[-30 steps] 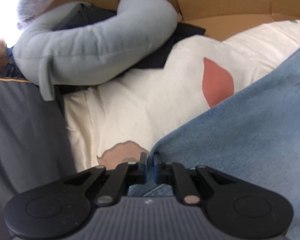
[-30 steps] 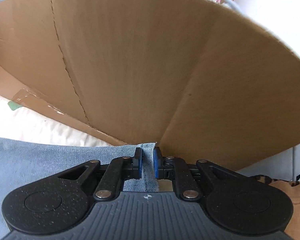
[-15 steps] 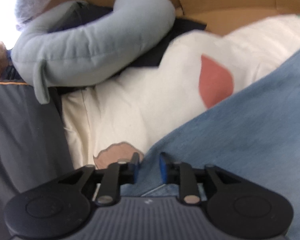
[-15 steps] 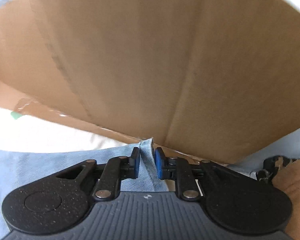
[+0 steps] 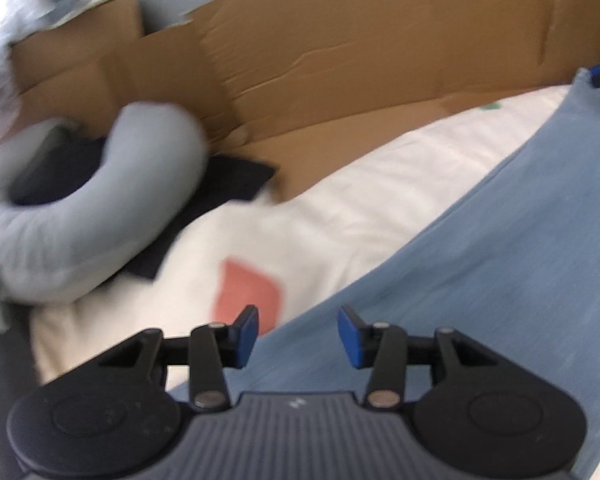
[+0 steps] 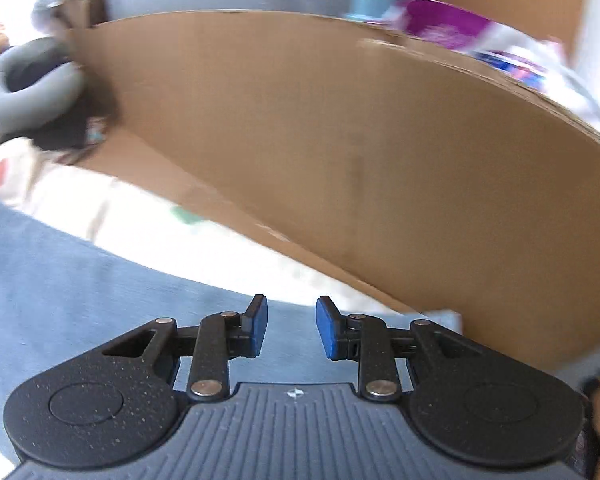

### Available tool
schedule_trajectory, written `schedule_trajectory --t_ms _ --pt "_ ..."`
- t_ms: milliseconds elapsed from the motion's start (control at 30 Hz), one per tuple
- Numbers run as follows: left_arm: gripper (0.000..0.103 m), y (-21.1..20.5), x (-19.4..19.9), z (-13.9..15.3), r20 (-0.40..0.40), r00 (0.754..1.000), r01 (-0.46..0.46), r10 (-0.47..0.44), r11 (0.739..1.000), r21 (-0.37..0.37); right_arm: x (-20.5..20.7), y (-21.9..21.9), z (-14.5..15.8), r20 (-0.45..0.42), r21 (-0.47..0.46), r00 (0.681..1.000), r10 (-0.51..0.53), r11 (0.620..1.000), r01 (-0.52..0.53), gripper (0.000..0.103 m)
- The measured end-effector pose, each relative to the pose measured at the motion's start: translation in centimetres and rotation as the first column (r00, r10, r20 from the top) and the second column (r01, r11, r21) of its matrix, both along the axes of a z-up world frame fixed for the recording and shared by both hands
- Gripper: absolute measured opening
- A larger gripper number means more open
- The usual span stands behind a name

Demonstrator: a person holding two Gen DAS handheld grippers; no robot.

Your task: Fold clothes

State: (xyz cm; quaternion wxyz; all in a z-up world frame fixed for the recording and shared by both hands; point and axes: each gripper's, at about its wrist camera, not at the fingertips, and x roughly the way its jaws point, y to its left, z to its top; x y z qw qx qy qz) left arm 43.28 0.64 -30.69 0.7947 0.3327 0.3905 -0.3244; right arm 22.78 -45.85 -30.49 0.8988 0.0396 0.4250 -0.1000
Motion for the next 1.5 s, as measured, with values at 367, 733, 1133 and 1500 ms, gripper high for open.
schedule_trajectory --t_ms 367,733,1133,1500 --pt "0.046 -7.0 -1.0 -2.8 -0.068 0.983 0.166 -0.168 0.985 -0.043 5.6 6.2 0.0 0.015 0.045 0.952 0.306 0.951 -0.307 0.034" --pt "0.040 -12.6 -1.1 -5.0 -0.165 0.882 0.429 -0.441 0.897 -0.103 11.7 9.9 -1.9 -0.034 0.077 0.810 0.586 0.809 -0.582 0.034" --pt "0.021 -13.1 -0.5 -7.6 -0.174 0.863 0.463 -0.474 0.880 -0.105 14.8 11.6 -4.8 -0.114 0.098 0.683 0.721 0.693 -0.715 0.034" --pt "0.000 -12.4 -1.2 -6.3 -0.085 0.869 0.479 -0.488 0.871 -0.109 14.5 12.1 -3.5 -0.145 0.026 0.669 0.729 0.679 -0.734 0.000"
